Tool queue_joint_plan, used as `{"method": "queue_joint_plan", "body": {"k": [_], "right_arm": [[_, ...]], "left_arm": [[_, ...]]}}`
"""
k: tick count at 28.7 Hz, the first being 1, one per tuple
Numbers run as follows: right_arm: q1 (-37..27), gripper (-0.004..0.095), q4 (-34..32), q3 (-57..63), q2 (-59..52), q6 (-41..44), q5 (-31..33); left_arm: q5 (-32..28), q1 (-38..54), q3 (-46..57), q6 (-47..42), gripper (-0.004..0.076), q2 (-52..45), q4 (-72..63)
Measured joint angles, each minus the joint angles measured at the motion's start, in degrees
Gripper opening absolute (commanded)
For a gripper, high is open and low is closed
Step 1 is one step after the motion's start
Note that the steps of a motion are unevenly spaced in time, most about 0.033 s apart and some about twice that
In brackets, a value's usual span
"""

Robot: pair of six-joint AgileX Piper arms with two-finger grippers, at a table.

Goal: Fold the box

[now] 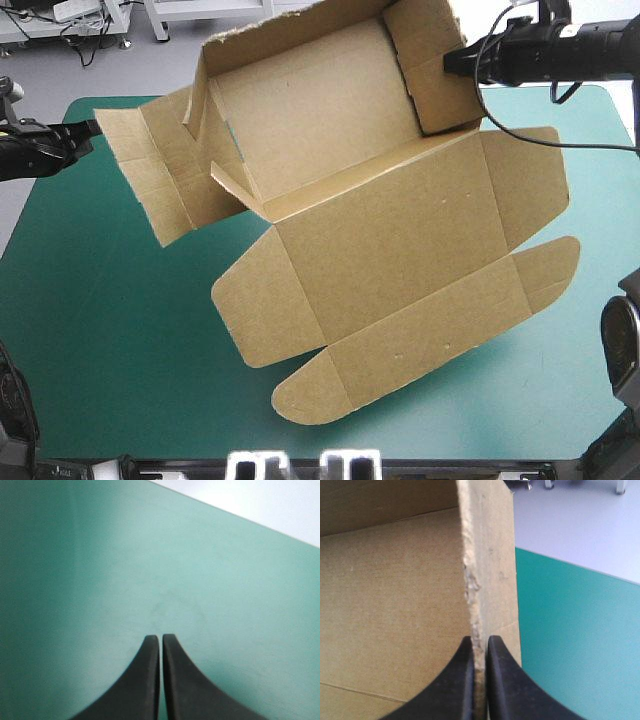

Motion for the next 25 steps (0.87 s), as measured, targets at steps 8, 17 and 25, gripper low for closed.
{"method": "queue_joint_plan", "body": {"k": [8,17,25], "right_arm": [[-0.4,-0.0013,2.6,-13.9,-1.8,4.8,0.0],[-0.4,-0.0013,1.8,-15.8,-2.0,6.3,0.1],[-0.4,-0.0013,1.0,-15.8,-2.0,6.4,0.1]], "left_arm": [[13.5,3.0,0.0,17.4,0.0009,4.2,-30.4],[14.6,2.9,0.0,20.9,0.0009,1.1,-44.9],[15.0,-1.5,0.0,20.9,0.0009,-4.1,-48.6]]}}
